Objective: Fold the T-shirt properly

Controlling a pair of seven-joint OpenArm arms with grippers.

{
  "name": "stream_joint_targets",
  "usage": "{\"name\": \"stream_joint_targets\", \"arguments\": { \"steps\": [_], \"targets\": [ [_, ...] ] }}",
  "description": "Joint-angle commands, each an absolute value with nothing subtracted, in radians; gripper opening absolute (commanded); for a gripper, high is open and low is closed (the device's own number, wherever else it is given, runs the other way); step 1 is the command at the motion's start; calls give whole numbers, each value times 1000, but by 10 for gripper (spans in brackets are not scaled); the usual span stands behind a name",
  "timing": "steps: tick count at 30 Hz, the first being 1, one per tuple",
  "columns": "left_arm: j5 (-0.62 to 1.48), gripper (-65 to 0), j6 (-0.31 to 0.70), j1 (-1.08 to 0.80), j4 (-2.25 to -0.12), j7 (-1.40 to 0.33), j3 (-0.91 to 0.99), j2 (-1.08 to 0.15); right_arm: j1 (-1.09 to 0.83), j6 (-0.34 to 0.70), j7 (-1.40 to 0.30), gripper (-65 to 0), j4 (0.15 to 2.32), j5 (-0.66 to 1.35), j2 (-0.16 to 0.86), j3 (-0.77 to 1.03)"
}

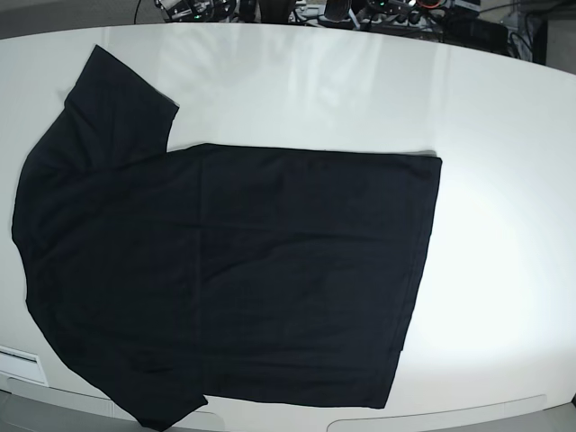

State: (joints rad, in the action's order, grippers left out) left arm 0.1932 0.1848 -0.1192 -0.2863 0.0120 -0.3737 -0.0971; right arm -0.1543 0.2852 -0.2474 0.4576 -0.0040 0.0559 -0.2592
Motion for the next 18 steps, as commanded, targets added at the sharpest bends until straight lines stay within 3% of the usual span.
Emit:
{"name": "stream_joint_targets", "arguments": {
  "steps": [1, 9, 14, 18],
  "targets": [
    [188, -650, 190, -124, -290, 26, -377, -100, -154, 292, -247, -650, 466, -5, 61, -257],
    [188, -650, 191, -125, -290, 26, -377, -100, -155, 297, -247, -650, 479, -5, 61, -257],
    [188, -650, 190, -138, -300, 17, -377, -100, -155, 377, -250, -650, 505, -5, 61, -257],
    [189, -650, 191, -173, -364, -85, -377, -121, -160, 378, -377, -650, 505, 0, 61, -257]
  ]
}}
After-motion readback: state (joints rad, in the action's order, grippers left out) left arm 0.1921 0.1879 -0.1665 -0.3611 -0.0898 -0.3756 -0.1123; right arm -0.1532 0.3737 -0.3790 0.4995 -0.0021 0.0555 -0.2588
